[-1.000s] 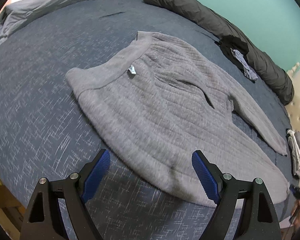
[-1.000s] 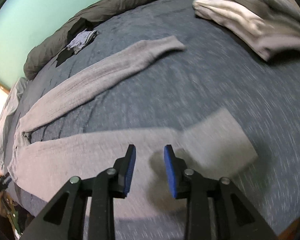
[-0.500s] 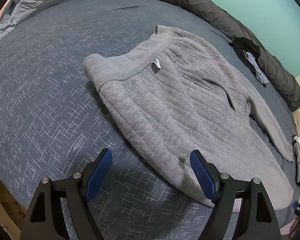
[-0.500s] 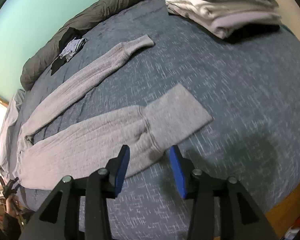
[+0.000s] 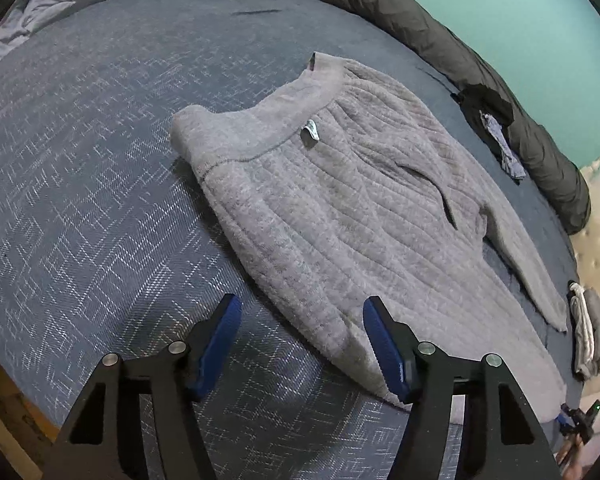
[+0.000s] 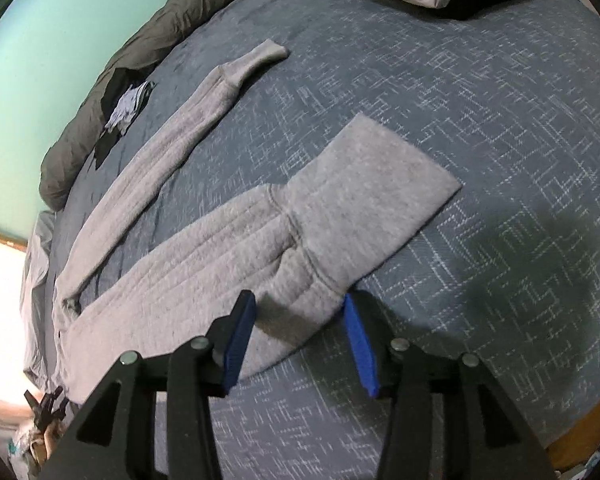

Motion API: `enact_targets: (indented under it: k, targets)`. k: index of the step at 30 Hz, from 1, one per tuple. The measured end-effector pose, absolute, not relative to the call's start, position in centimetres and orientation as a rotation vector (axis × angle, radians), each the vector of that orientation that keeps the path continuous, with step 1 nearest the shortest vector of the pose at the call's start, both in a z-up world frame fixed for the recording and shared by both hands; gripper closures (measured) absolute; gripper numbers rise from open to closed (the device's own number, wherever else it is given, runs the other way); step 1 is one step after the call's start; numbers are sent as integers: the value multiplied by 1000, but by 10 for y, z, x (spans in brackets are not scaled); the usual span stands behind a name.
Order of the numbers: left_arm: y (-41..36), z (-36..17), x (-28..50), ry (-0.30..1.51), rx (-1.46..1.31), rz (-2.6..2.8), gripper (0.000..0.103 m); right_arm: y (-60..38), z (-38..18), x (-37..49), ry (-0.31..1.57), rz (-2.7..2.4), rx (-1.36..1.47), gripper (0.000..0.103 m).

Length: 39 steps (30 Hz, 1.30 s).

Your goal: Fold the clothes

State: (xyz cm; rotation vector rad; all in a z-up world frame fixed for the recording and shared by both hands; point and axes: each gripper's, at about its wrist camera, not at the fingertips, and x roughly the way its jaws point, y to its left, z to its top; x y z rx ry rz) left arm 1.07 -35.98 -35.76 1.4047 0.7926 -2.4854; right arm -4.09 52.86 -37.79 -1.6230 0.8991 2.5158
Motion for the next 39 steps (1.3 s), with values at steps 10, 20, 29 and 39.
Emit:
enact_targets:
  k: [10, 20, 29, 39]
  targets:
    - [-365, -365, 5, 830, 1414, -2490, 70, 527, -377, -41, 871, 2544, -1605, 57]
    - [-363, -343, -5, 755, 1389, -2562, 99, 512, -359, -44, 760, 2651, -1564, 93]
    - [-364, -281, -35, 722, 1305, -2652, 99, 512, -311, -67, 733, 2736, -1503, 94]
    - [-363, -232, -122, 676, 1248, -2675, 100, 511, -283, -152, 684, 2703, -1535, 94]
